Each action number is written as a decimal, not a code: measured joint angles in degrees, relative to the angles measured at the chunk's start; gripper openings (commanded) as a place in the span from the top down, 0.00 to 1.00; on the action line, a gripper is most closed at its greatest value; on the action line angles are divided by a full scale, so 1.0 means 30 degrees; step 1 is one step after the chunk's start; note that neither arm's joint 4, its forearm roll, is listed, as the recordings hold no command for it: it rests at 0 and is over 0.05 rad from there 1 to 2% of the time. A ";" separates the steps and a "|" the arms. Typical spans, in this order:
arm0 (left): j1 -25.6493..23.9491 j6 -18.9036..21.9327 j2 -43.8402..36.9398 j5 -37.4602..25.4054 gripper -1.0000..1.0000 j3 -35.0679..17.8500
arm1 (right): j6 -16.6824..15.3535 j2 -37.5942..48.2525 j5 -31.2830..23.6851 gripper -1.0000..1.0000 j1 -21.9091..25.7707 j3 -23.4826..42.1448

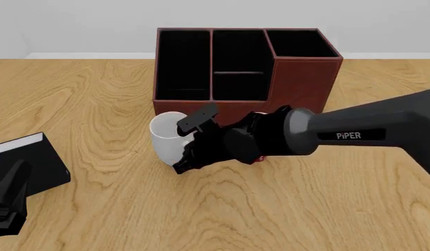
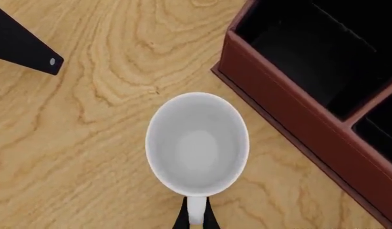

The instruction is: Pick up the white mug and place it to the right of the caddy.

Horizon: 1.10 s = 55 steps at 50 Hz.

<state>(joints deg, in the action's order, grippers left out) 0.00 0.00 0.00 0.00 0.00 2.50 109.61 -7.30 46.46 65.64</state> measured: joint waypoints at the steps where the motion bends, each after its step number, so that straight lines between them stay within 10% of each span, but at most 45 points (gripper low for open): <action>1: 0.0000 0.0000 0.0000 0.0000 0.00 0.0000 | -0.0016 -0.0006 -0.0003 1.00 -0.0006 -0.0007; 55: 0.0000 0.0000 0.0000 0.0000 0.00 0.0000 | -0.1893 -0.3858 -0.0456 1.00 -0.0575 -0.1412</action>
<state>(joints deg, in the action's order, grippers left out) 0.00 0.00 0.00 0.00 0.00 -3.18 98.04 -8.66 44.73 61.41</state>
